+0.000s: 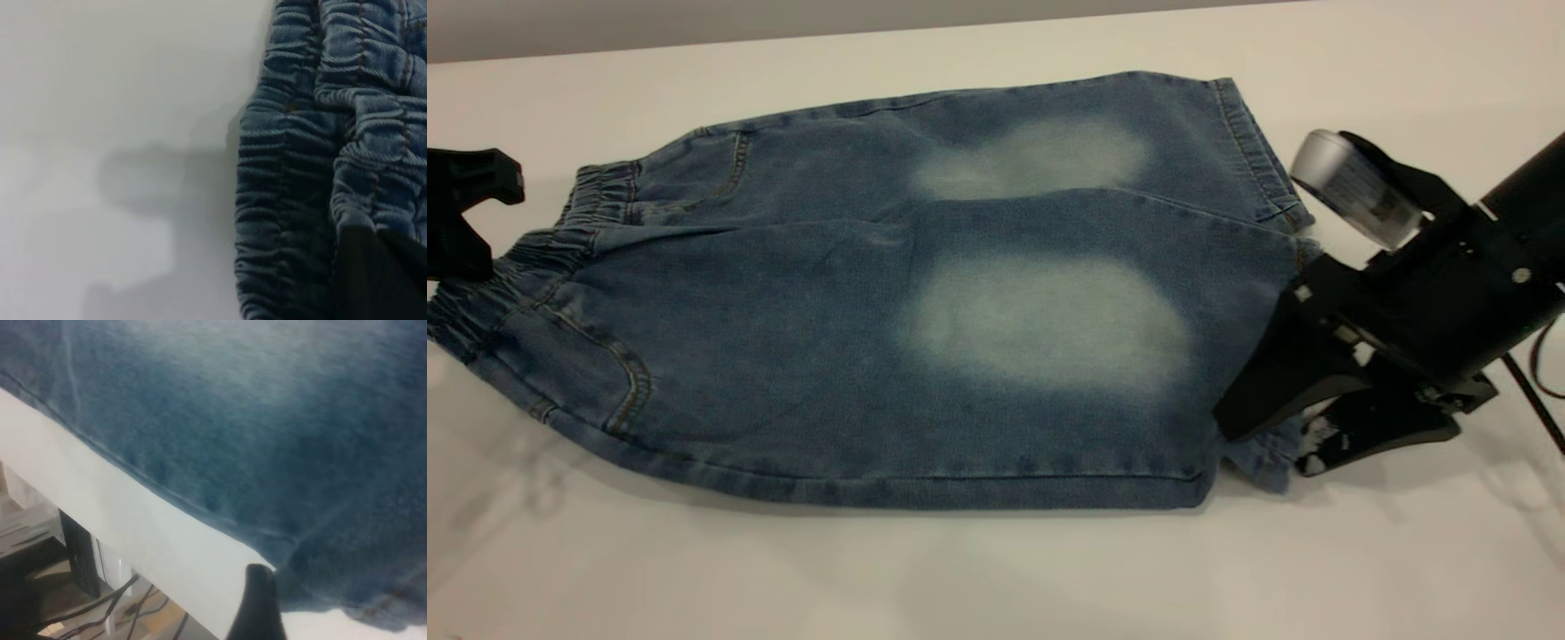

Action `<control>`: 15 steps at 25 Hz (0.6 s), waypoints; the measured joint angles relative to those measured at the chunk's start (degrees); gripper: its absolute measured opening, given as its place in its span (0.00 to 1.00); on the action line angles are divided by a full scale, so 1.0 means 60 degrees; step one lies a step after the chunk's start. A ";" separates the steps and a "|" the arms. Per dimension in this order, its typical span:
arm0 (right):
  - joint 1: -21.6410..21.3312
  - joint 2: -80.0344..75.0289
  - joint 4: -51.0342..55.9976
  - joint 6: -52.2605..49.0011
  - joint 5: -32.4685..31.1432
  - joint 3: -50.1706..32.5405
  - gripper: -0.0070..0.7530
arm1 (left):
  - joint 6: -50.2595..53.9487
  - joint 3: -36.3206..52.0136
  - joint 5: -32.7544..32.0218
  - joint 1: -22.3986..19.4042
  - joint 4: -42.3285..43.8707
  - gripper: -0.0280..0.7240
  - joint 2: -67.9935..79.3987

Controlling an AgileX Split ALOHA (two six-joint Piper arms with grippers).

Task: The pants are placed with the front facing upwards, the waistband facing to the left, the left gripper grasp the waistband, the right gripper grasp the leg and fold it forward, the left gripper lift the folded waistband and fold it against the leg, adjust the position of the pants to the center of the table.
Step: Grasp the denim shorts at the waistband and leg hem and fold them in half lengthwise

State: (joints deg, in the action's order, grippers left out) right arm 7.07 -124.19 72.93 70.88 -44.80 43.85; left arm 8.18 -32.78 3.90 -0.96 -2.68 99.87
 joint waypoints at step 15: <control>0.0073 -0.0003 0.1328 0.0778 -0.0345 0.0000 0.53 | 0.0000 0.0000 -0.0067 0.0011 0.0000 0.07 0.0000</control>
State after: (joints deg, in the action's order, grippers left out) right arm 7.51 -124.21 80.89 75.55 -46.88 43.85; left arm 8.18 -32.78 3.49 -0.90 -2.68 99.87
